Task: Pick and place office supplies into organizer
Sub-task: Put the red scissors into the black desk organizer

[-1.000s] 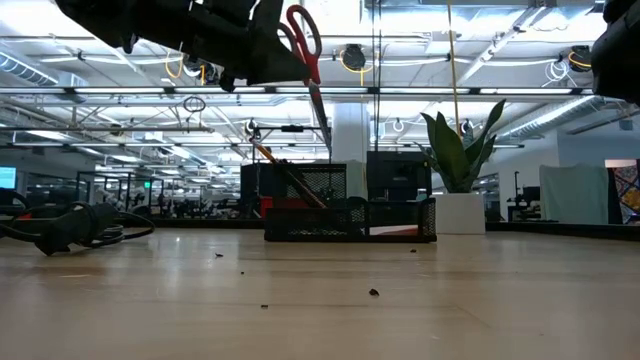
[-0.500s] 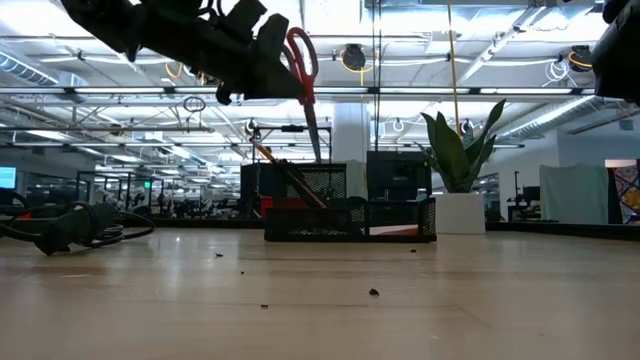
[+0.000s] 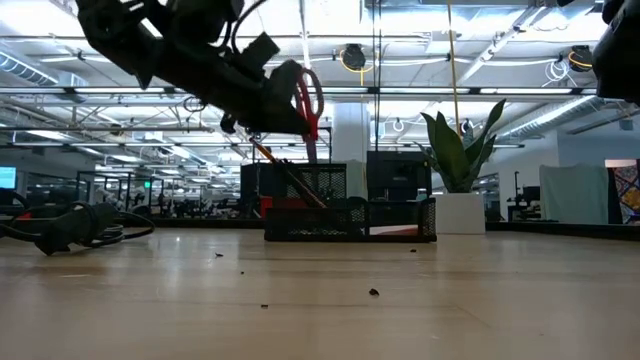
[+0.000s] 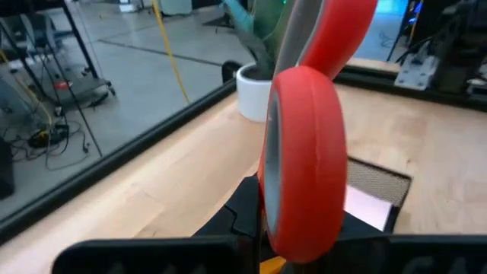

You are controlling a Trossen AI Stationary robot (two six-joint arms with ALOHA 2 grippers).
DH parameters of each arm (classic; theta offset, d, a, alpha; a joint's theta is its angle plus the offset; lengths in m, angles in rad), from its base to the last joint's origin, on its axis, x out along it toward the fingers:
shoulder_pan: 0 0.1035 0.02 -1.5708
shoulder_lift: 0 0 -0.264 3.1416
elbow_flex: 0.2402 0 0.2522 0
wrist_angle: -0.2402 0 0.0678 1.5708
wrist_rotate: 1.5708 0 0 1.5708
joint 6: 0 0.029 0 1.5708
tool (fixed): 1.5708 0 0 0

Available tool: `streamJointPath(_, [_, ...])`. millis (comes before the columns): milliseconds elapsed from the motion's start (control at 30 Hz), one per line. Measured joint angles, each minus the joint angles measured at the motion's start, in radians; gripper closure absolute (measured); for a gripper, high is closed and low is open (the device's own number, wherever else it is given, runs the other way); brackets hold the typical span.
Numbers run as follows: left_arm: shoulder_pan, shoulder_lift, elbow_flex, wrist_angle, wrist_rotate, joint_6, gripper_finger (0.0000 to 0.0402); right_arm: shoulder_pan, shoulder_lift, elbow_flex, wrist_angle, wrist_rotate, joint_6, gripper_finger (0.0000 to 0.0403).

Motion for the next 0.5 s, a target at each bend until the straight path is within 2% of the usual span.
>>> streamJointPath(500, [0.068,0.022,-0.001,-0.024,0.046,-0.005,0.0363,0.0,0.0,0.0,-0.006,-0.001,-0.005,0.0403])
